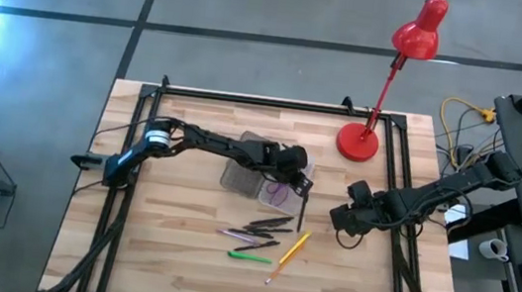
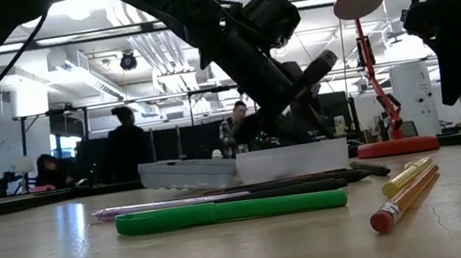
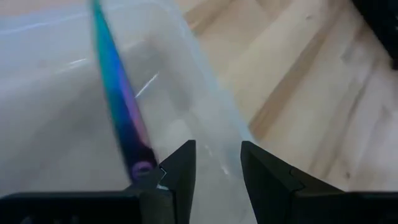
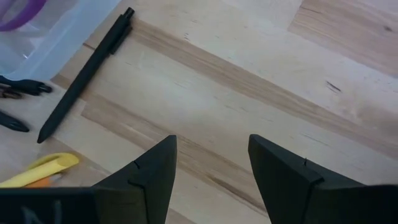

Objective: Pick & place school supplies into a supply box
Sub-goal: Put the violet scissors into the supply box

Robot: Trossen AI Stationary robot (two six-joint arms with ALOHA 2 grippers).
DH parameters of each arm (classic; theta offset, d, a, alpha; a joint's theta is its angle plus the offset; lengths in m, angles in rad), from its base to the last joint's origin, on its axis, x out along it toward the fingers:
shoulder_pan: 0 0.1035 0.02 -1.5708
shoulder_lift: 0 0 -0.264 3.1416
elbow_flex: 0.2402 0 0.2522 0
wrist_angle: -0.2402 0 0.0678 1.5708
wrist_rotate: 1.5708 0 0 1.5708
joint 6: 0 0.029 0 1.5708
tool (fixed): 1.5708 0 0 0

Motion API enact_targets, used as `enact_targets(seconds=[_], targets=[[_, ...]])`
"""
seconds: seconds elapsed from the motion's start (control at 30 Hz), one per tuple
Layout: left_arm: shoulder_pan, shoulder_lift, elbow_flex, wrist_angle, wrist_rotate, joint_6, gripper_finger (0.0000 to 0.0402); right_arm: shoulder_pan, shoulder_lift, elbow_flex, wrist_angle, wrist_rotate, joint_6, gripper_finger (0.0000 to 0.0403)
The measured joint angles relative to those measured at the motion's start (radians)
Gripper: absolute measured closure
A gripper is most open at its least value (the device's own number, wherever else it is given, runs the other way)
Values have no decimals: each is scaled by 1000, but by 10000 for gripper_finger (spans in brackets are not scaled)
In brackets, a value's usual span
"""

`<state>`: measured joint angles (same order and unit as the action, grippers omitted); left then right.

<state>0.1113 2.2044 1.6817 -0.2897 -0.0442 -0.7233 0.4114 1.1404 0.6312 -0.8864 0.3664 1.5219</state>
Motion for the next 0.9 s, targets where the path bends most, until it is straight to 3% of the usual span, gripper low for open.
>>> enact_targets(seconds=[0.23,0.33,0.47,0.77,0.9], targets=[[-6,-53,10,-58,-148,-26,292,1,0,0,1,-1,20,211],[7,-51,55,-202,-178,-65,293,1,0,0,1,-1,21,211],[27,-17,86,-287,-144,-98,285,0,0,0,1,0,16,211],[29,-10,112,-276,-121,-98,208,0,0,-1,1,0,12,211],[29,-11,95,-253,-119,-98,192,0,0,-1,1,0,12,211]])
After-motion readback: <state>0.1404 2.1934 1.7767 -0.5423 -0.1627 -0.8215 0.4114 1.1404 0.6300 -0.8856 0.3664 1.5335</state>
